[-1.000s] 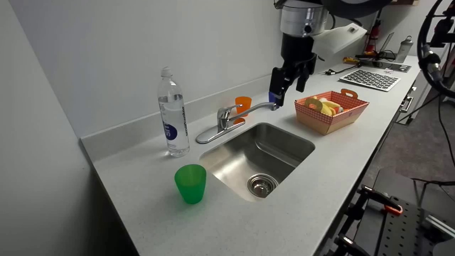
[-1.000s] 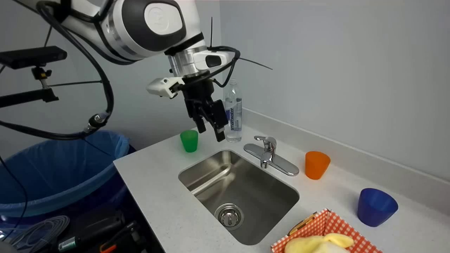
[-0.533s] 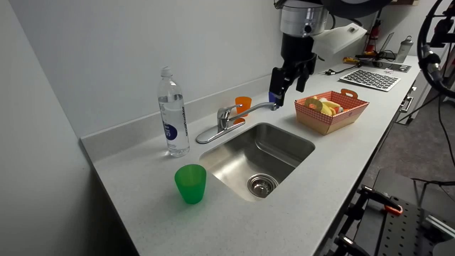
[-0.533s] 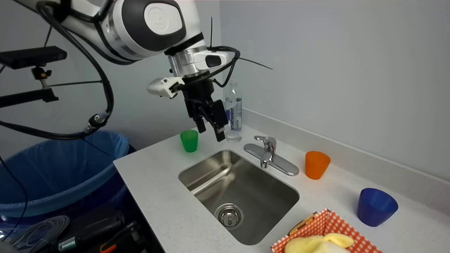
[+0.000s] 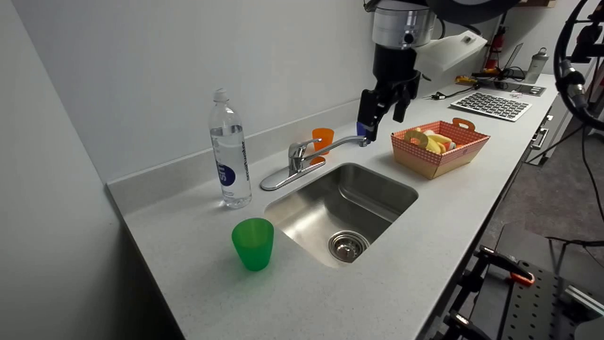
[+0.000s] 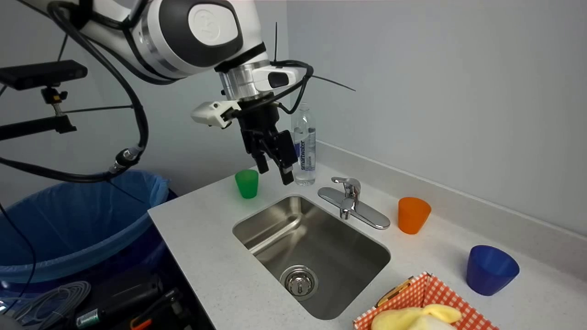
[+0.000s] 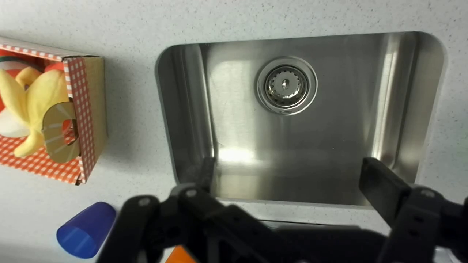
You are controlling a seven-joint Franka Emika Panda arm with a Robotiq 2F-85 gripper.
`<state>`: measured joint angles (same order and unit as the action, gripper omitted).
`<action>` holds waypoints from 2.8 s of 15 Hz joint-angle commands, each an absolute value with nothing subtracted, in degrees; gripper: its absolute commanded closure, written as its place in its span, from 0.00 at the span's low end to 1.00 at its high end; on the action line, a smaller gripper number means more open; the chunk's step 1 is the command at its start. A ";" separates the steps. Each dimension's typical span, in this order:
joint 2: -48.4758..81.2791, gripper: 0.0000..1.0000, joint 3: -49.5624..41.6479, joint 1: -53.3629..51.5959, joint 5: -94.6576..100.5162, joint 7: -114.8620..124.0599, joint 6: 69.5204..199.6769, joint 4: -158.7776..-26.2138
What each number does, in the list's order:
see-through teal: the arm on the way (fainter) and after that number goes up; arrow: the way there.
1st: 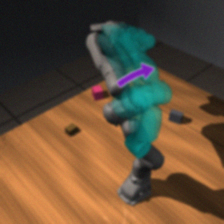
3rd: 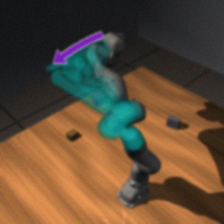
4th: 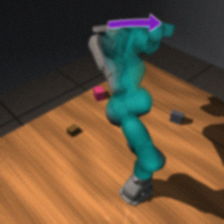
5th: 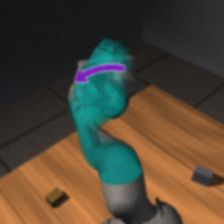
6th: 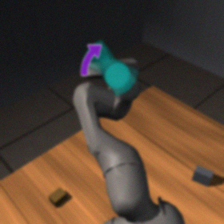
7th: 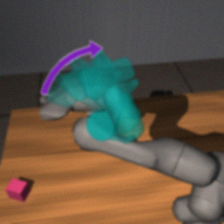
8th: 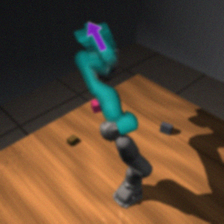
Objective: Push the faucet to the left
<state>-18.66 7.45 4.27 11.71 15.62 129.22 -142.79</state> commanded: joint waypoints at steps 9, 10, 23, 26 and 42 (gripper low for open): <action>-16.13 0.00 6.15 4.15 13.30 16.24 129.65 -140.56; -15.75 0.00 5.97 4.25 13.49 16.34 129.72 -140.24; -2.33 0.00 -1.29 6.14 14.72 13.51 128.54 -126.72; 1.74 0.00 -3.39 6.17 13.52 12.34 128.43 -123.15; 17.42 0.42 -7.18 6.16 8.95 7.27 128.70 -111.69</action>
<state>15.88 -7.26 6.03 10.64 8.91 129.14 -113.90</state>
